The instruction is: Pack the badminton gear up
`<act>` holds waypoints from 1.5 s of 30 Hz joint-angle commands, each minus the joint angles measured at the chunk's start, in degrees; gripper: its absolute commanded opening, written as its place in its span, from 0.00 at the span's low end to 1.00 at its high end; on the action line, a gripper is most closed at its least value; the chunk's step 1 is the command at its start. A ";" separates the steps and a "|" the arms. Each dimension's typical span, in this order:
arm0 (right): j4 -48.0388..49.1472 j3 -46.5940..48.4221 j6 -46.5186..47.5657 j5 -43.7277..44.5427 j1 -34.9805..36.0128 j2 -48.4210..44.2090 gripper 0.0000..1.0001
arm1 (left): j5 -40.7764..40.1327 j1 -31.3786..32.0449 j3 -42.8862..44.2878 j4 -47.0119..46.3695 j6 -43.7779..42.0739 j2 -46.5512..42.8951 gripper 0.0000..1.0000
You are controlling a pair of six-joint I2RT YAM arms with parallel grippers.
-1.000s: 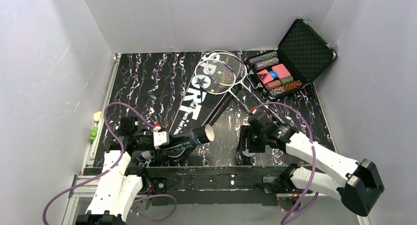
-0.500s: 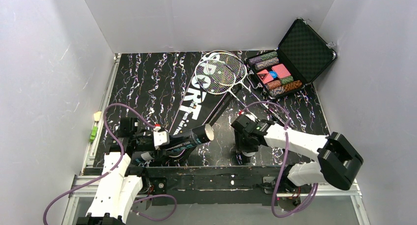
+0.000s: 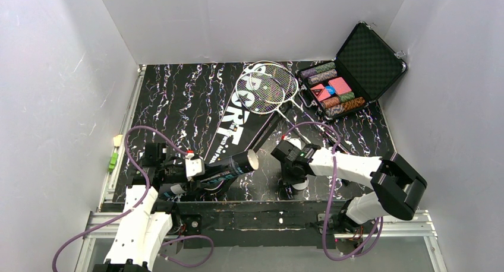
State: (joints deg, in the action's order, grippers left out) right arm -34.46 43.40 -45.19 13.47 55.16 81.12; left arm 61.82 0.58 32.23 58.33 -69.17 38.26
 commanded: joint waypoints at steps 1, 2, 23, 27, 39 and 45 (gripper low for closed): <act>0.09 0.38 -1.13 2.04 0.22 -0.26 0.37 | 2.16 -0.02 -0.63 -0.42 0.42 -0.91 0.01; 0.19 0.31 -1.14 2.02 0.22 -0.14 0.36 | 2.16 0.05 -0.69 -0.47 0.37 -0.98 0.01; -4.05 7.90 2.18 -3.14 0.18 -16.78 0.01 | 2.51 0.03 -0.50 0.47 -1.25 -0.29 0.01; -0.89 9.71 3.62 -10.85 -0.11 -27.55 0.01 | 3.07 0.02 -0.35 0.35 -1.41 0.07 0.01; 18.97 8.01 7.66 -34.50 -0.22 -38.94 0.01 | 6.52 -0.04 0.87 1.17 -3.21 0.09 0.02; 26.23 7.78 5.78 -42.13 -0.22 -34.87 0.01 | 8.22 0.04 1.93 5.80 -9.43 0.72 0.03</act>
State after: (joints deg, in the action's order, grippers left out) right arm -17.80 51.59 -38.96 -20.62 55.13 44.01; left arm 64.84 0.58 31.73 60.45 -73.21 38.89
